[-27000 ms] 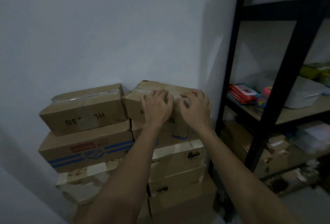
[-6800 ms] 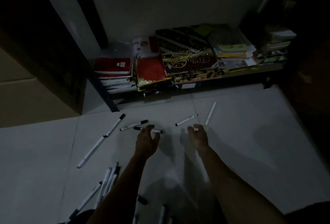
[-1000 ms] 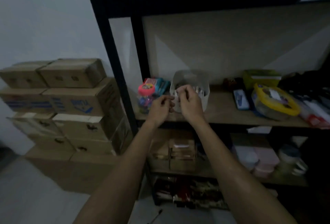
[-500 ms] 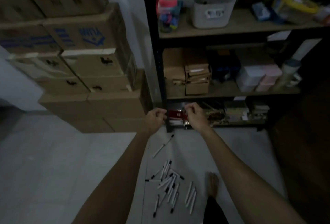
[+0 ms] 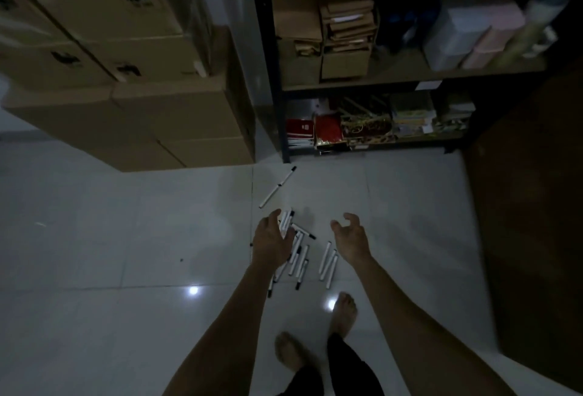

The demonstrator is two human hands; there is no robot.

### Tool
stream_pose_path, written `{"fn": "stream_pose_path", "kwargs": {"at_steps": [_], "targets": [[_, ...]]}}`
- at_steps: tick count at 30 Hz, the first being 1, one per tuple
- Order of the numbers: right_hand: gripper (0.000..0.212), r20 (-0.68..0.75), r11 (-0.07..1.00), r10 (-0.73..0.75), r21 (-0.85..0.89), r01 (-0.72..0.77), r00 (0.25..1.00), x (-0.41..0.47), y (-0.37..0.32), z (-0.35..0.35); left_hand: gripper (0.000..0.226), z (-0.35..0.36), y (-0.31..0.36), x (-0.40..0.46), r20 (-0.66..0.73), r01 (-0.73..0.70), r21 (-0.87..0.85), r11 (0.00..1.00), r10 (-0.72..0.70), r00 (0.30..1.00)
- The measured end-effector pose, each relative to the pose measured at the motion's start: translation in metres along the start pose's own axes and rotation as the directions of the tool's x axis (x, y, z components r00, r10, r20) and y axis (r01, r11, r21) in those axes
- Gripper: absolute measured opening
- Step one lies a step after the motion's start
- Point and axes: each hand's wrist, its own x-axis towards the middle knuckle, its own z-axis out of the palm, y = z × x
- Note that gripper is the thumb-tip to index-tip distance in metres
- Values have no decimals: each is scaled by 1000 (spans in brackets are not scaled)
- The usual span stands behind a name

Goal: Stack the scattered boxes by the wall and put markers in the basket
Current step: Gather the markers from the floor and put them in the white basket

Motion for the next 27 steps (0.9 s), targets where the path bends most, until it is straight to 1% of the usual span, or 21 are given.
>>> {"fn": "stream_pose_path", "kwargs": {"at_steps": [4,8,12,16,21,24,27], "targets": [[62,-24,998,52,-19,-52,998,24,49,32,64,37,-39,12,-43,-24,88,996,28,999],[65,-62,997,61,-39,-64,996,62,108,72,63,86,-91,37,-66,-104,142,984,114,991],[67,-76,994,81,-66,-86,994,116,179,120,64,157,-158,75,-40,-147,155,977,155,987],[68,-131,988,119,-84,-131,984,169,242,154,64,228,-216,111,-21,-136,157,978,141,990],[79,-219,973,198,-73,-219,955,242,328,196,68,325,-296,162,21,-150,212,966,149,989],[87,-278,960,237,-78,-268,931,273,361,216,74,367,-333,184,58,-107,247,963,96,994],[94,-330,956,238,-86,-280,914,291,387,232,75,394,-358,195,89,-94,256,962,73,993]]}}
